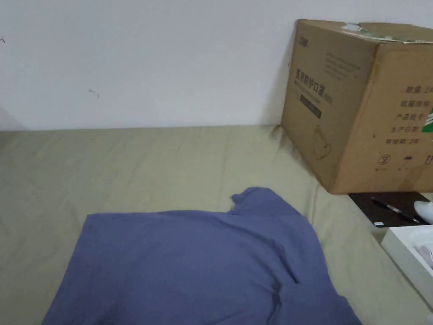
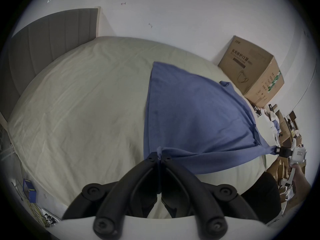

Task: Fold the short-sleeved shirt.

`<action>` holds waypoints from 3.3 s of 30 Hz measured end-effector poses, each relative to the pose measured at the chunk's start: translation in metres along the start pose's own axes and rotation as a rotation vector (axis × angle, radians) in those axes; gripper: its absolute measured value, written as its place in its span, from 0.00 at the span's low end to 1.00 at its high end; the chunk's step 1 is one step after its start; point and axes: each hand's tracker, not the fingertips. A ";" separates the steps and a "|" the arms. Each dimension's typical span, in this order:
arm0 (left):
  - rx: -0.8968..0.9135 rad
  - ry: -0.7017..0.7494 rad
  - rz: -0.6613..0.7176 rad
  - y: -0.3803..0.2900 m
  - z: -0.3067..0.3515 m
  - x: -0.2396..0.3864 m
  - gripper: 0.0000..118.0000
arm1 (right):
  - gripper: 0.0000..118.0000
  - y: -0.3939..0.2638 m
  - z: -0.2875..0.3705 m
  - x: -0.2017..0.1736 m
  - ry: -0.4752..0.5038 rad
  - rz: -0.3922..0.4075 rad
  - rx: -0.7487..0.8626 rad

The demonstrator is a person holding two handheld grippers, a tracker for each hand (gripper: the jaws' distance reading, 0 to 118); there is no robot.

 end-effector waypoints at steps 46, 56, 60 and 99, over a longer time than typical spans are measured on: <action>-0.174 0.042 -0.175 0.024 0.038 0.034 0.04 | 0.00 -0.006 0.134 -0.187 0.154 0.187 0.717; -0.221 0.047 -0.111 0.008 -0.036 -0.020 0.98 | 0.00 -0.008 0.114 -0.184 0.140 0.160 0.586; -0.177 0.014 -0.104 0.002 -0.043 -0.023 0.85 | 0.00 -0.009 0.107 -0.187 0.140 0.167 0.551; 0.149 -0.007 -0.020 -0.040 0.040 0.019 0.02 | 0.05 -0.030 0.020 -0.035 0.029 0.078 0.040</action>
